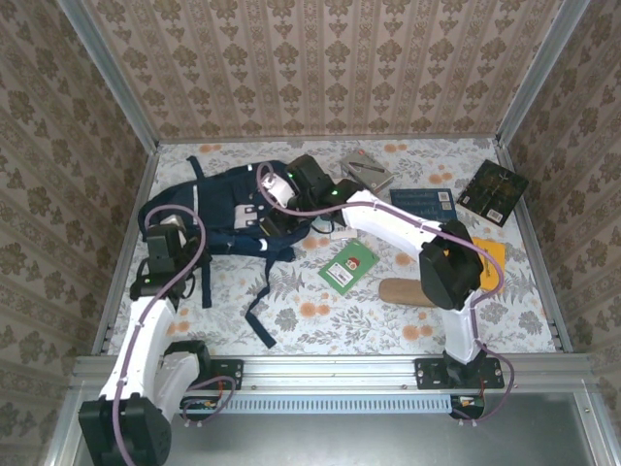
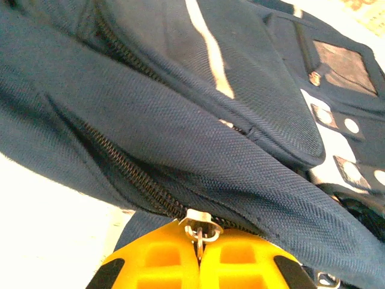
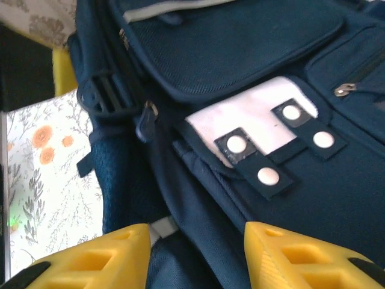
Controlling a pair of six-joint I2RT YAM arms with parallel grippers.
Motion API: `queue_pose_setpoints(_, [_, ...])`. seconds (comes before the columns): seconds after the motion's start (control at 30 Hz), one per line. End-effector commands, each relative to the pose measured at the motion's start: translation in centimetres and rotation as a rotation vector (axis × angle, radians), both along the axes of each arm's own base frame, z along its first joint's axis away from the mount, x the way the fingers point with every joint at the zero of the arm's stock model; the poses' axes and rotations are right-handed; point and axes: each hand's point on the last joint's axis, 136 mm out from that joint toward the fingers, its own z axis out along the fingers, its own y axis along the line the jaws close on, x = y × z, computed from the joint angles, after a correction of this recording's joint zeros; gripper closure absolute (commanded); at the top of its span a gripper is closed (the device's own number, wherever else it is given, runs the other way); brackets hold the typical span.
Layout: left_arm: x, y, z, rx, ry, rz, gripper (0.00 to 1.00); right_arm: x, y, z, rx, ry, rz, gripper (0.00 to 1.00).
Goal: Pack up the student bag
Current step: Unzip the student bag at the middle-left of the table.
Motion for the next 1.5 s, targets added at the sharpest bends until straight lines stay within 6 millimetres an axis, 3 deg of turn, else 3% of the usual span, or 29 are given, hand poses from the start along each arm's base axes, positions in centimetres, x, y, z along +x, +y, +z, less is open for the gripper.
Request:
queue_pose_setpoints(0.0, [0.0,-0.8,1.7,-0.011,-0.075,-0.005,1.00,-3.3,0.5,0.9,0.017,0.022,0.039,0.60])
queue_pose_setpoints(0.13, [-1.0,-0.8,1.8,-0.001,-0.063,0.020,1.00,-7.3,2.1,-2.1,-0.008,0.097,0.124,0.67])
queue_pose_setpoints(0.23, [-1.8,-1.2,2.0,-0.013,-0.057,0.012,1.00,-8.1,2.7,-4.6,-0.033,0.152,0.126,0.68])
queue_pose_setpoints(0.37, [-2.9,-3.0,2.1,-0.032,-0.056,-0.050,1.00,-4.8,1.9,-7.3,-0.104,0.127,0.026,0.68])
queue_pose_setpoints(0.47, [-3.6,-4.5,1.8,-0.050,-0.051,-0.104,1.00,-1.0,0.3,-7.7,-0.114,0.099,-0.073,0.67])
queue_pose_setpoints(0.77, [-3.5,-9.7,1.1,-0.114,-0.046,-0.260,1.00,7.7,-5.5,-7.6,-0.223,-0.043,-0.314,0.65])
queue_pose_setpoints(0.87, [-3.4,-12.0,0.7,-0.108,-0.038,-0.335,1.00,9.0,-7.6,-6.2,-0.222,-0.062,-0.468,0.63])
queue_pose_setpoints(0.93, [-3.2,-12.9,0.3,-0.098,-0.034,-0.366,1.00,8.4,-8.4,-5.0,-0.154,0.024,-0.561,0.60])
queue_pose_setpoints(1.1, [-2.8,-14.1,0.1,-0.109,-0.056,-0.413,1.00,4.3,-7.0,-4.3,0.043,0.448,-0.596,0.61])
queue_pose_setpoints(1.13, [-2.8,-14.2,-0.1,-0.104,-0.055,-0.421,1.00,3.5,-6.5,-4.3,0.091,0.526,-0.615,0.53])
queue_pose_setpoints(1.17, [-2.8,-14.3,-0.2,-0.098,-0.049,-0.427,1.00,2.8,-6.1,-4.5,0.135,0.589,-0.643,0.39])
queue_pose_setpoints(1.2, [-2.8,-14.4,-0.3,-0.092,-0.044,-0.436,1.00,2.4,-5.8,-4.4,0.172,0.633,-0.664,0.37])
queue_pose_setpoints(1.33, [-3.2,-14.6,-1.0,-0.072,-0.018,-0.464,1.00,1.0,-4.6,-5.3,0.306,0.808,-0.777,0.41])
queue_pose_setpoints(1.47, [-3.7,-14.9,-1.6,-0.053,0.006,-0.493,1.00,0.0,-2.7,-5.9,0.333,0.905,-0.823,0.42])
